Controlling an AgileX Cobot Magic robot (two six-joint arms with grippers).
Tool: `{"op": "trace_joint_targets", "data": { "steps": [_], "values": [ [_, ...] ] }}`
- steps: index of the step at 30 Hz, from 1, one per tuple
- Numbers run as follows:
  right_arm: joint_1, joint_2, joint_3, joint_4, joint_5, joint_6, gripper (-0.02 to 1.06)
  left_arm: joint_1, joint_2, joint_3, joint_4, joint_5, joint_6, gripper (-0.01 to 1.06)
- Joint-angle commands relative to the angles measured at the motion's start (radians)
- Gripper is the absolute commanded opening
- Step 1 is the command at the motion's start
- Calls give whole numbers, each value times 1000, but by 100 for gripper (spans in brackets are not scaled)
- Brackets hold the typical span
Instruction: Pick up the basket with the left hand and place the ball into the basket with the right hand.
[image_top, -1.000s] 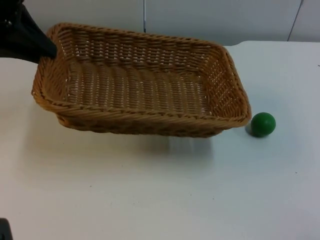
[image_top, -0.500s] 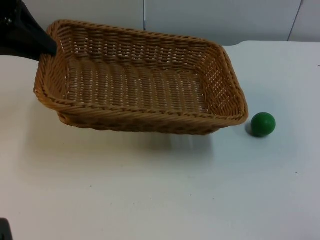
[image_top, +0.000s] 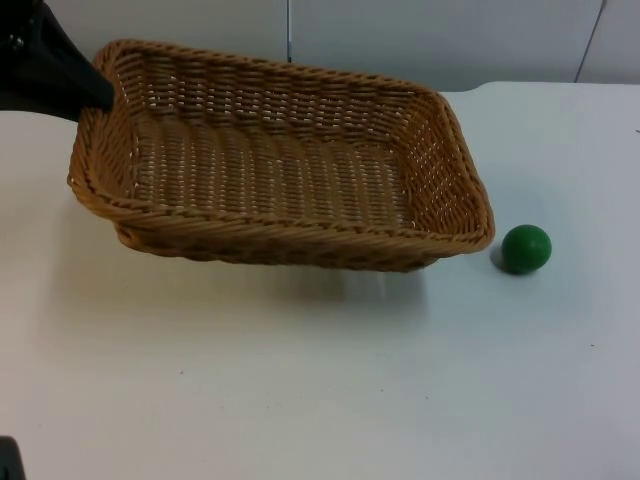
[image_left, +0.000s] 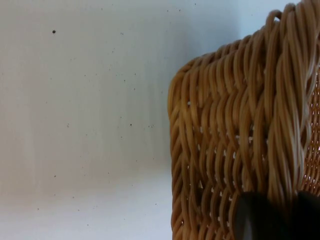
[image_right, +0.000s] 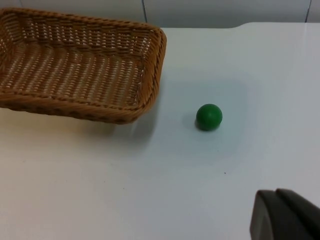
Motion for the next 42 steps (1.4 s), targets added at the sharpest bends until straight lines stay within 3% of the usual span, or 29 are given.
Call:
{"op": "trace_joint_targets", "data": {
  "steps": [1, 42],
  "values": [
    [2, -3, 5, 0, -9, 2, 0, 1, -16, 1, -47, 13, 1, 0],
    [2, -3, 5, 2, -11, 2, 0, 1, -16, 1, -47, 9, 1, 0]
  ]
}}
